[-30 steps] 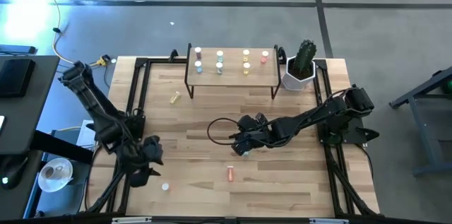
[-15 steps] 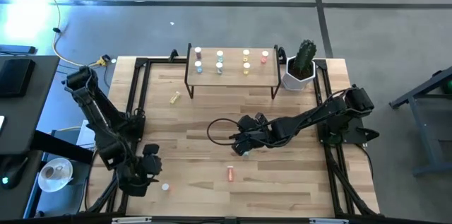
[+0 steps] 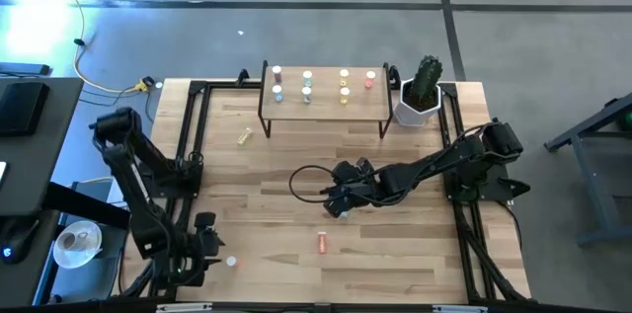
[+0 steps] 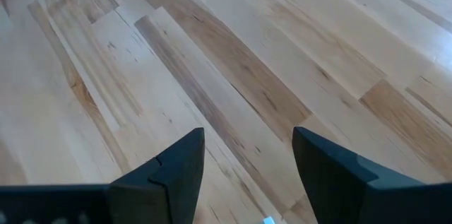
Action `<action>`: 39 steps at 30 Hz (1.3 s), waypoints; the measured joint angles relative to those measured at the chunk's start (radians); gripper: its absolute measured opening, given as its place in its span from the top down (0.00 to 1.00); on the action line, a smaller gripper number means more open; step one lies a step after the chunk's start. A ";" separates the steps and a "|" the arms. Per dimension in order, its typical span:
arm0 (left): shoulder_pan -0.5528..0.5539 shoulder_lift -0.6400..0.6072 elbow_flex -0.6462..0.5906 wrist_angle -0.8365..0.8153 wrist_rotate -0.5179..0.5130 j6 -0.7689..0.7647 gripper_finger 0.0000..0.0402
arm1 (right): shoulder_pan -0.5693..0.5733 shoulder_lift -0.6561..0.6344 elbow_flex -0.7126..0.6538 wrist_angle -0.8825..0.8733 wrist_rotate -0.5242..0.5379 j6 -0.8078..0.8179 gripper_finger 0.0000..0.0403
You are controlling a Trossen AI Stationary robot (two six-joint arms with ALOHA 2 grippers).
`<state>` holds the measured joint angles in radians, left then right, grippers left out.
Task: Pick and place medicine bottles onto shelf by color
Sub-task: Put the left pink pill bottle on the shelf aligned with the other pink pill bottle
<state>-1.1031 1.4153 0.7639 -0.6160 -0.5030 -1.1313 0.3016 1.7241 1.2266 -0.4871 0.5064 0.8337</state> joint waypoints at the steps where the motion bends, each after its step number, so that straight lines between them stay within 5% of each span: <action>1: -0.001 0.016 0.000 0.014 0.000 -0.002 0.53 | 0.000 0.000 0.000 0.003 0.000 0.000 0.49; 30: -0.006 0.268 0.001 0.236 -0.117 -0.074 0.53 | 0.000 0.000 0.000 0.018 -0.009 -0.024 0.49; 39: -0.005 0.282 0.001 0.262 -0.141 -0.071 0.62 | 0.000 0.000 0.000 0.023 -0.009 -0.031 0.49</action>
<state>-1.1084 1.6974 0.7647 -0.3538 -0.6441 -1.2022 0.3019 1.7241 1.2266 -0.4644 0.4973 0.8032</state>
